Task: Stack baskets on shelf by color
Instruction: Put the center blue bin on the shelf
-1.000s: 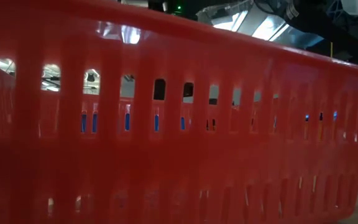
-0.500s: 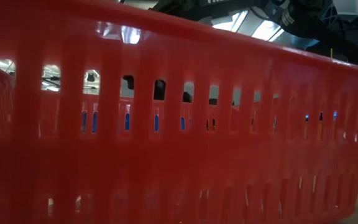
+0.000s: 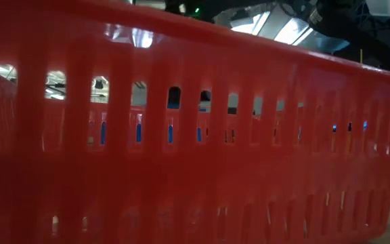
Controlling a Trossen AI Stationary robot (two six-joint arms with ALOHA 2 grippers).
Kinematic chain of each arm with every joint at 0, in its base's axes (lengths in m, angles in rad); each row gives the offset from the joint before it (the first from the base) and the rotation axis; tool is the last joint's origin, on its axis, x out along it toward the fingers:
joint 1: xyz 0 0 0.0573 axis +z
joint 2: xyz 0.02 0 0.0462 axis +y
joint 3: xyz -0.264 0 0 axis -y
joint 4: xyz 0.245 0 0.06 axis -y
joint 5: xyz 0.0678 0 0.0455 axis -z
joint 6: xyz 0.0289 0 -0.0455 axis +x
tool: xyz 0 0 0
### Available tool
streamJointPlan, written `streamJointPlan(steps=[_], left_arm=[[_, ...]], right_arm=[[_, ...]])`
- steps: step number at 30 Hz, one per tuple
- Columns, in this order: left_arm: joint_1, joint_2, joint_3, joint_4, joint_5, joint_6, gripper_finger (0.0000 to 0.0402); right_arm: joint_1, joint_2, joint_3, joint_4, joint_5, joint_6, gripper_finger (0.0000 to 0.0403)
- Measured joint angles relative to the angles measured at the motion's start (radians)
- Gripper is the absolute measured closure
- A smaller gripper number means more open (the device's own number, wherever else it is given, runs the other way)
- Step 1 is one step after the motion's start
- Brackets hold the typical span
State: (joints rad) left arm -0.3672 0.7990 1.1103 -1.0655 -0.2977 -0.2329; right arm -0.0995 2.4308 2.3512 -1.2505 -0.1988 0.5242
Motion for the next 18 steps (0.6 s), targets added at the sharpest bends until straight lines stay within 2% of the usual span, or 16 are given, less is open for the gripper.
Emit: streamJointPlan(steps=[4,10,15,18], left_arm=[[0.000,-0.001,0.000,0.000,0.000,-0.001,0.0340],[0.000,-0.001,0.000,0.008,0.000,-0.004,0.0340],[0.000,0.014,0.001,0.067,-0.013,0.026,0.0340],[0.000,0.021,0.001,0.099,-0.044,0.070,0.0340]], right_arm=[[-0.008,-0.079,0.004,-0.002,0.067,-0.002,0.0400],[-0.006,-0.203,0.005,0.006,0.324,-0.007,0.0401],[0.004,-0.242,0.005,0.033,0.529,-0.028,0.0401],[0.015,-0.246,0.005,0.055,0.591,-0.035,0.0401]])
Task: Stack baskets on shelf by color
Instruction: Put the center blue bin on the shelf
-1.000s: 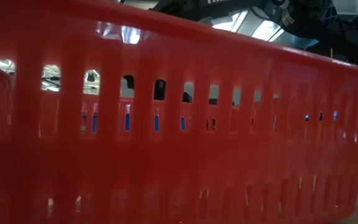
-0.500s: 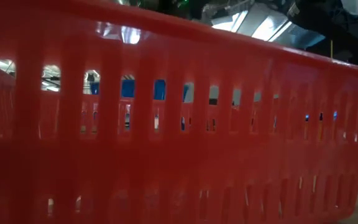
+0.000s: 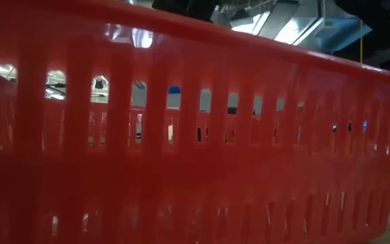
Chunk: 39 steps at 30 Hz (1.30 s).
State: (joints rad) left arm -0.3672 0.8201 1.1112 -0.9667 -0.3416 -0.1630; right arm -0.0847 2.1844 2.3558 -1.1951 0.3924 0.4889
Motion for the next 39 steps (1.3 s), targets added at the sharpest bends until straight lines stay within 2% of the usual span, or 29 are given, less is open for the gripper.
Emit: streamJointPlan(steps=[3,10,13,17,23,25,31,39], left_arm=[[0.000,0.009,0.000,0.035,-0.086,0.107,0.0340],[0.001,0.083,0.000,0.151,-0.518,0.272,0.0340],[0.010,0.145,0.000,0.232,-0.635,0.357,0.0340],[0.027,0.231,-0.001,0.307,-0.727,0.461,0.0340],[0.040,0.326,-0.001,0.327,-1.018,0.488,0.0340],[0.040,0.332,-0.001,0.333,-1.049,0.484,0.0340],[0.040,0.337,-0.001,0.341,-1.044,0.391,0.0340],[0.057,0.337,-0.001,0.315,-0.951,0.315,0.0340]], right_arm=[[0.017,0.000,0.000,0.030,0.050,-0.032,0.0401],[0.056,0.000,0.000,0.121,0.236,-0.159,0.0401],[0.058,0.000,0.000,0.171,0.245,-0.210,0.0401],[0.058,-0.001,0.000,0.236,0.298,-0.288,0.0400],[0.057,-0.002,0.000,0.257,0.298,-0.341,0.0400],[0.057,-0.002,0.000,0.257,0.298,-0.346,0.0401],[0.057,-0.003,0.000,0.259,0.294,-0.367,0.0401],[0.057,-0.003,0.000,0.262,0.287,-0.368,0.0401]])
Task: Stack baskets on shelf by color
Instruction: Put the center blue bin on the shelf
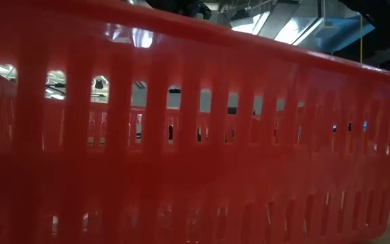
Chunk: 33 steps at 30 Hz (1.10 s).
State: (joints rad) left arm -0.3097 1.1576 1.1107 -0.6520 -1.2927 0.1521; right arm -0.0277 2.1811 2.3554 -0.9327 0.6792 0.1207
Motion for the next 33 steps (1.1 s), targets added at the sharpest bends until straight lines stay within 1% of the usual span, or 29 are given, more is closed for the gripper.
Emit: streamJointPlan(steps=[8,19,22,25,27,30,33], left_arm=[[0.070,0.000,0.000,-0.013,-0.005,-0.012,0.0340],[0.159,0.000,0.000,-0.014,0.082,-0.012,0.0340],[0.186,0.000,0.000,-0.013,0.089,-0.010,0.0340],[0.205,0.000,0.000,-0.013,0.090,0.031,0.0341],[0.216,0.000,0.000,-0.011,0.096,0.064,0.0351],[0.230,0.000,0.000,-0.006,0.141,0.086,0.0387],[0.238,-0.002,0.000,0.006,0.161,0.079,0.0397]], right_arm=[[0.000,0.000,0.000,0.000,0.000,-0.003,0.0401],[-0.001,0.000,0.000,0.010,-0.001,-0.021,0.0401],[-0.002,0.000,0.000,0.010,-0.001,-0.021,0.0401],[-0.002,0.000,0.000,0.011,-0.001,-0.021,0.0401],[-0.002,0.000,0.000,0.012,-0.002,-0.021,0.0401],[-0.002,0.000,0.000,0.010,-0.013,-0.015,0.0401],[-0.002,0.000,0.000,0.009,-0.015,-0.013,0.0398]])
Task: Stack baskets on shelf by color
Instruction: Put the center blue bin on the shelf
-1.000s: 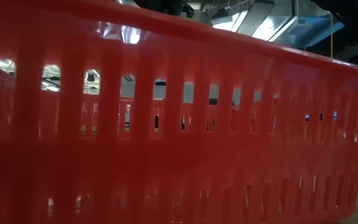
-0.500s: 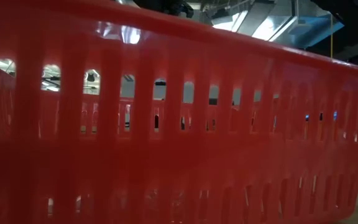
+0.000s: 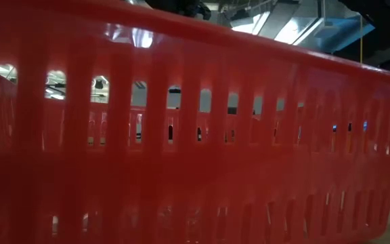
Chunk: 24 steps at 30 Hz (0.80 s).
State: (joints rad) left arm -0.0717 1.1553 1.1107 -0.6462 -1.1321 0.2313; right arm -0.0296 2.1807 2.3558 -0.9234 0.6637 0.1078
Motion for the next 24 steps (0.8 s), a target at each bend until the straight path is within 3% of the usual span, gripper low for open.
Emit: streamJointPlan(steps=[9,15,19,24], left_arm=[[0.001,-0.013,0.000,0.002,0.028,0.017,0.0401],[0.006,-0.028,0.000,-0.040,0.108,0.018,0.0401],[0.044,-0.044,-0.001,-0.090,0.191,0.019,0.0401],[0.120,-0.083,-0.001,-0.075,0.293,0.157,0.0401]], right_arm=[[-0.005,0.000,0.000,0.003,-0.069,0.014,0.0328],[-0.002,-0.013,0.000,0.015,-0.045,-0.026,0.0272],[0.013,-0.068,0.000,0.015,-0.038,-0.083,0.0262],[0.022,-0.145,0.001,0.009,-0.035,-0.095,0.0261]])
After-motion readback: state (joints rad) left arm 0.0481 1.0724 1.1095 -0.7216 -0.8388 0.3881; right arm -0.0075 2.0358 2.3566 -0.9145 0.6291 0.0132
